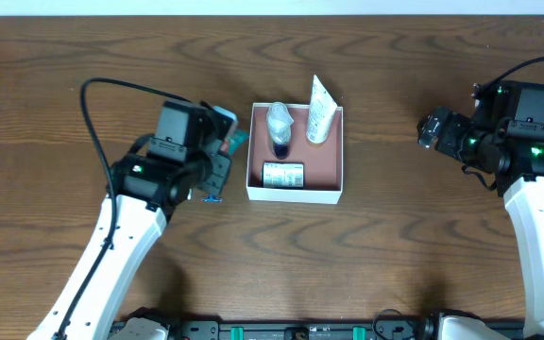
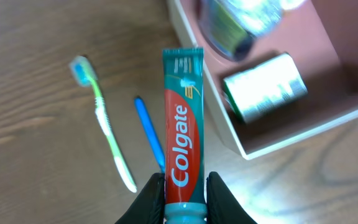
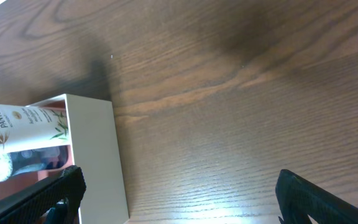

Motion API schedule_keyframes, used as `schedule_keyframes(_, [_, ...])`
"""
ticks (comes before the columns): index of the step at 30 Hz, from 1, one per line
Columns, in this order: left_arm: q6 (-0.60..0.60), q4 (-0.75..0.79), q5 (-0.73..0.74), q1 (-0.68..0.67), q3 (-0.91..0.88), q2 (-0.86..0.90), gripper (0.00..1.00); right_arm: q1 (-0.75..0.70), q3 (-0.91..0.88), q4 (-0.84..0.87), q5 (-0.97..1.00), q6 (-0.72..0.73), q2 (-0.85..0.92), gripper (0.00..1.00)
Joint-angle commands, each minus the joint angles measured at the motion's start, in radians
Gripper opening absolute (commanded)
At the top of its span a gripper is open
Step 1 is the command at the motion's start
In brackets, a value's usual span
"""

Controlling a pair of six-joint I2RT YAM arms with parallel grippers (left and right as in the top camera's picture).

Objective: Pack container
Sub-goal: 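Carry the toothpaste tube into the box and release it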

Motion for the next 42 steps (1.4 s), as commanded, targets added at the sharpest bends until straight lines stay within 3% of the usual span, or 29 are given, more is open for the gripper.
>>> schedule_keyframes(1, [-0.009, -0.019, 0.003, -0.042, 0.015, -0.010, 0.06, -0.008, 0.006, 0.002, -0.005, 0.010, 0.002, 0.99])
schedule_keyframes(19, [-0.008, 0.206, 0.004, -0.283, 0.014, 0.006, 0.06, -0.008, 0.006, 0.002, -0.005, 0.010, 0.002, 0.99])
schedule_keyframes(28, [0.015, 0.311, 0.003, -0.314, 0.014, 0.179, 0.06, -0.008, 0.006, 0.002, -0.005, 0.010, 0.002, 0.99])
schedule_keyframes(30, [0.015, 0.328, 0.003, -0.314, 0.014, 0.219, 0.17, -0.008, 0.006, 0.002, -0.005, 0.010, 0.002, 0.99])
schedule_keyframes(31, [0.020, 0.340, 0.003, -0.314, 0.014, 0.238, 0.32, -0.008, 0.006, 0.002, -0.005, 0.010, 0.002, 0.99])
schedule_keyframes(33, [0.037, 0.349, 0.002, -0.313, 0.014, 0.243, 0.37, -0.007, 0.006, 0.002, -0.005, 0.010, 0.002, 0.99])
schedule_keyframes(38, [0.037, 0.352, -0.067, -0.304, 0.015, 0.173, 0.59, -0.008, 0.006, 0.002, -0.005, 0.010, 0.002, 0.99])
schedule_keyframes(42, [0.037, 0.318, -0.141, -0.271, 0.015, 0.064, 0.64, -0.007, 0.006, 0.002, -0.005, 0.010, 0.002, 0.99])
